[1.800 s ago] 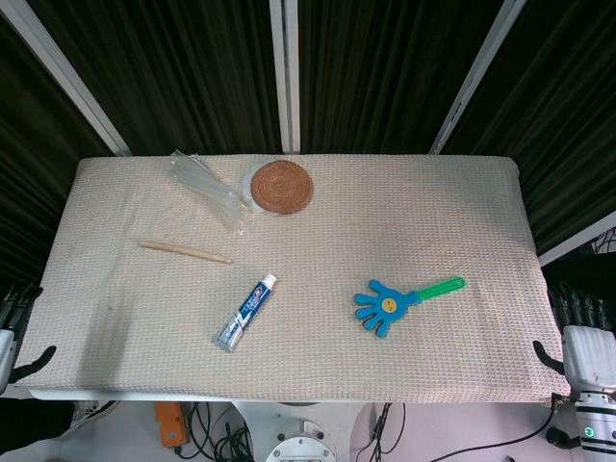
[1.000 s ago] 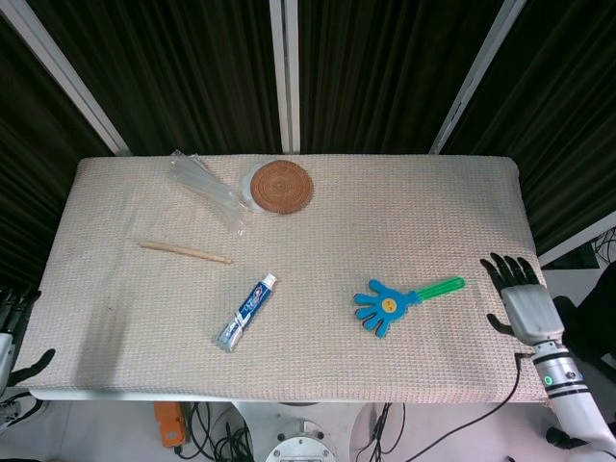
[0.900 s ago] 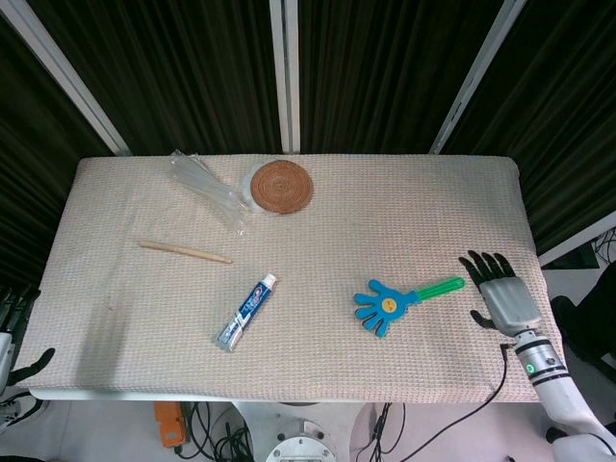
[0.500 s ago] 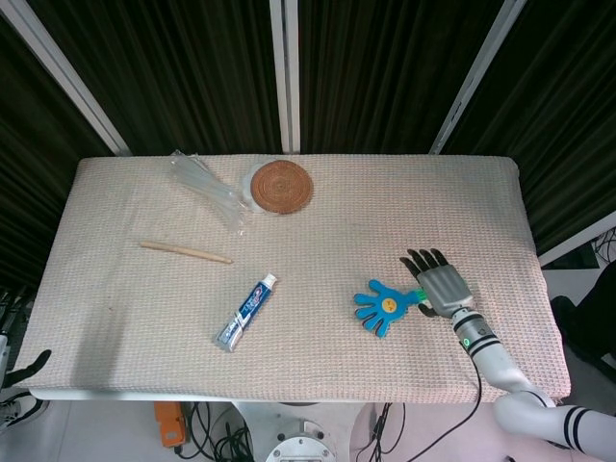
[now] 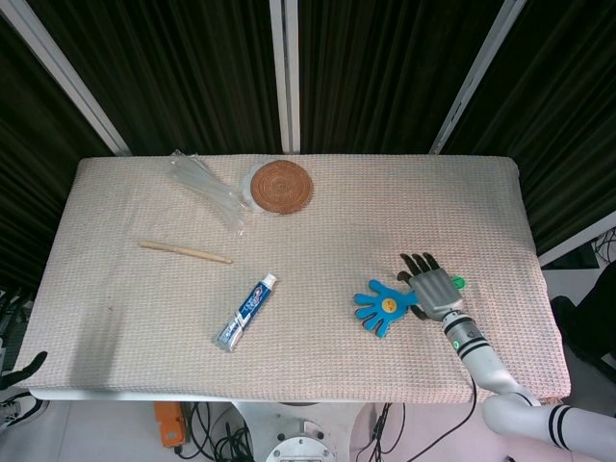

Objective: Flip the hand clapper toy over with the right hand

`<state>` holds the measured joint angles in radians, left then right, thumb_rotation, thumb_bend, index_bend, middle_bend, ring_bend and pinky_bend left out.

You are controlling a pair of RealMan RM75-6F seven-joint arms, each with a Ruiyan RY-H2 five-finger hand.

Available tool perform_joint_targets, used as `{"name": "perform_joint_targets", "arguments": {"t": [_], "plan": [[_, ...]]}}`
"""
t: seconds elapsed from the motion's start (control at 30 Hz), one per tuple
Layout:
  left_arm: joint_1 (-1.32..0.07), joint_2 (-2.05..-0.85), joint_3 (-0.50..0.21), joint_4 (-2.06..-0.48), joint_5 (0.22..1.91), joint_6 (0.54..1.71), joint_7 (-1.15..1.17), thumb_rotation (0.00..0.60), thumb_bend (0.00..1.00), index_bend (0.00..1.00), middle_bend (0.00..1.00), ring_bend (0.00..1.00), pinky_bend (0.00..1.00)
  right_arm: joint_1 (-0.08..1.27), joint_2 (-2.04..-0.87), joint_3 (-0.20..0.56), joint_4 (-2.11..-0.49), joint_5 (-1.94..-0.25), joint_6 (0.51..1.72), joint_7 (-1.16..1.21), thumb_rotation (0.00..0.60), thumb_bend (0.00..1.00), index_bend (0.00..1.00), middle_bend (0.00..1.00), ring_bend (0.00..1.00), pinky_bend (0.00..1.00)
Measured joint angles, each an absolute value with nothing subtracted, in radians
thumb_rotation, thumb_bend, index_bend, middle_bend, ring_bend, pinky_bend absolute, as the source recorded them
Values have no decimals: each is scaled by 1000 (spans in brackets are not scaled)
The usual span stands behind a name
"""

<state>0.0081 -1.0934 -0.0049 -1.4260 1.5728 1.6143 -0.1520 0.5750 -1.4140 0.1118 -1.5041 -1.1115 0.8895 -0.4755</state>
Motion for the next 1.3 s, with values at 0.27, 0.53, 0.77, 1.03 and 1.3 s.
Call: {"name": "perform_joint_targets", "arguments": {"t": [0.27, 0.53, 0.77, 1.03, 1.3], "plan": [[6, -1090, -5, -1431, 1573, 1608, -149, 600, 192, 109, 34, 0, 90, 587, -1385, 106, -1518, -1111, 885, -456, 600, 176, 316, 0, 0, 0], [2, -1090, -6, -1434, 1572, 1602, -145, 600, 192, 109, 35, 0, 90, 608, -1363, 97, -1532, -1096, 868, -453, 600, 183, 380, 10, 0, 0], [3, -1089, -7, -1434, 1570, 1601, -145, 600, 192, 109, 35, 0, 90, 622, -1365, 89, -1532, -1078, 864, -463, 600, 189, 432, 21, 0, 0], [2, -1091, -7, -1430, 1571, 1602, -149, 600, 192, 109, 35, 0, 90, 628, -1366, 78, -1531, -1070, 875, -468, 600, 193, 478, 34, 0, 0], [2, -1091, -8, -1428, 1570, 1602, -153, 600, 192, 109, 35, 0, 90, 628, -1371, 72, -1529, -1078, 890, -454, 600, 237, 575, 112, 0, 0]]}}
